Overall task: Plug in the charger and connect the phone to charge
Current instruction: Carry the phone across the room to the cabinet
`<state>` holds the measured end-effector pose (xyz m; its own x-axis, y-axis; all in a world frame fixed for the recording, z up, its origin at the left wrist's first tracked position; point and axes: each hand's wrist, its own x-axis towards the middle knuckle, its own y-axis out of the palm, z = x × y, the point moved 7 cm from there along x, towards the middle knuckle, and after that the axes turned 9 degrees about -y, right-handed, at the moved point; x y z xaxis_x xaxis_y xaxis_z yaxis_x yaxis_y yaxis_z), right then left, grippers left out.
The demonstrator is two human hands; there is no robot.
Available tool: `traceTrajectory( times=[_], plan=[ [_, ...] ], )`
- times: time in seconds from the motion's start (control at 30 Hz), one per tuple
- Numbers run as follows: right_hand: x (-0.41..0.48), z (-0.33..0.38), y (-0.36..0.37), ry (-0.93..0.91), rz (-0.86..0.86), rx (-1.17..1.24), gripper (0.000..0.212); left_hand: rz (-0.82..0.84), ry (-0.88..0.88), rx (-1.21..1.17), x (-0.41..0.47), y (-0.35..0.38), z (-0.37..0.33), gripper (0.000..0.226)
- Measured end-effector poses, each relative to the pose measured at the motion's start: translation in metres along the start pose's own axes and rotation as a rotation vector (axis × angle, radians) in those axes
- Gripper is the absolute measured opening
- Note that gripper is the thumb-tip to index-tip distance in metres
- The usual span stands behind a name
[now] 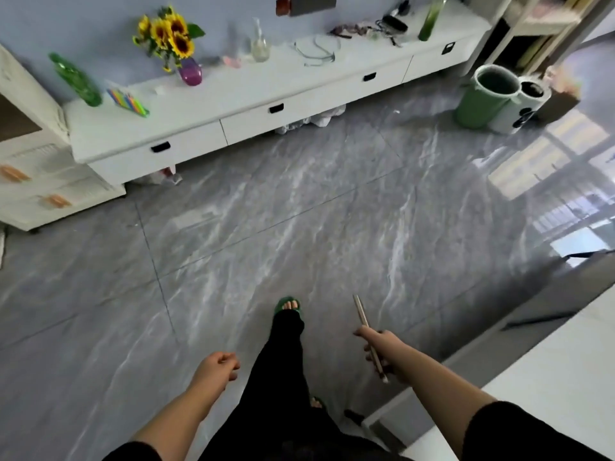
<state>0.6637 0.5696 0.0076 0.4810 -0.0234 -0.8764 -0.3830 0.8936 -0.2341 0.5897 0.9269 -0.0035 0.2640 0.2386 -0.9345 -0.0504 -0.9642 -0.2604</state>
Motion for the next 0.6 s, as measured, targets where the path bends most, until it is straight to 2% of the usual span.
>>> traceTrajectory(
  times=[0.17,0.4,0.6],
  plan=[
    [0.044,0.064,-0.040,0.038,-0.063,0.061,0.069,-0.020,0.084,0.082,0.026,-0.011,-0.135,0.023],
    [0.087,0.116,-0.106,0.100,-0.137,0.200,0.041,0.062,0.180,0.142,0.032,0.014,-0.326,0.013],
    [0.132,0.147,-0.175,0.200,-0.125,0.231,0.047,0.103,0.239,0.150,0.057,0.052,-0.475,0.014]
  ],
)
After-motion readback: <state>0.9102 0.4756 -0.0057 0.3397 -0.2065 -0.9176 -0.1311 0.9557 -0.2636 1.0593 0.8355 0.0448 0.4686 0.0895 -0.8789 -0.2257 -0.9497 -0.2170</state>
